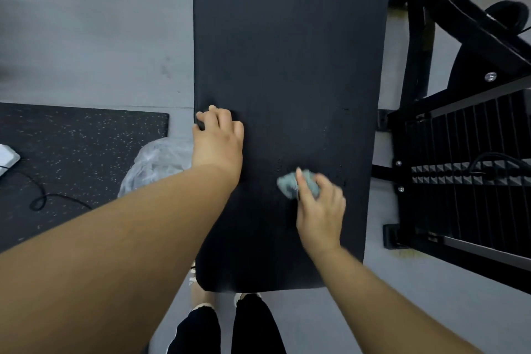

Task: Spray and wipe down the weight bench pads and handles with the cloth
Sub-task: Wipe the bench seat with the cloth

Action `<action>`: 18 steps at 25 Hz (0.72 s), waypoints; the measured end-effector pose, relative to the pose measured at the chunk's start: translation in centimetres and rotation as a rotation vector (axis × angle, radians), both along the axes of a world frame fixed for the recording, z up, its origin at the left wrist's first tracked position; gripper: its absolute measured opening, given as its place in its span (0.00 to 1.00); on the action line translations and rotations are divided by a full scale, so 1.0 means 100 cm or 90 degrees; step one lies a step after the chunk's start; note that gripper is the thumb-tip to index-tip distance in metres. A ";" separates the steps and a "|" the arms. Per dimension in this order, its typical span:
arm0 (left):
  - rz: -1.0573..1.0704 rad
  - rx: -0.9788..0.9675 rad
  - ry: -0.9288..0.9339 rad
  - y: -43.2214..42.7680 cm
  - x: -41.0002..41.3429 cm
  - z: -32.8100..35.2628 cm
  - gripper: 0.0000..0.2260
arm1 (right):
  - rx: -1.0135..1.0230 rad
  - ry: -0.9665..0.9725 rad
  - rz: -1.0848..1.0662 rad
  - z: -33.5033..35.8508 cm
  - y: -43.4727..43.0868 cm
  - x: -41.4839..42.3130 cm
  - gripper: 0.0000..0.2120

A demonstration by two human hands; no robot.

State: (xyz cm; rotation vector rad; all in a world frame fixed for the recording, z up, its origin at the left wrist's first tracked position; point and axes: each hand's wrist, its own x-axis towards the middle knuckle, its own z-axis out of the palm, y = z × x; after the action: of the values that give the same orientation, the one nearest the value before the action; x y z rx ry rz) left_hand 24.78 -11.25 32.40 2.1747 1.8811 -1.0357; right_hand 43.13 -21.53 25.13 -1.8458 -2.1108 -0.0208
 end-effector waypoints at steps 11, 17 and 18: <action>0.036 -0.068 -0.124 0.027 0.037 0.053 0.42 | 0.018 0.016 -0.135 0.013 0.075 0.025 0.25; -0.100 -0.017 -0.103 0.040 0.081 0.026 0.58 | 0.004 -0.035 -0.027 -0.007 -0.016 0.070 0.27; -0.114 -0.003 -0.083 0.038 0.081 0.019 0.59 | 0.019 -0.032 -0.027 -0.006 0.000 0.070 0.25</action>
State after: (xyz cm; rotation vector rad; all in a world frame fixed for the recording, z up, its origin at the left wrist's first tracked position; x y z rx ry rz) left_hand 32.86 -7.48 34.31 2.3804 1.6538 -0.8967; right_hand 50.14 -21.49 24.51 -1.8915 -2.0925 -0.1093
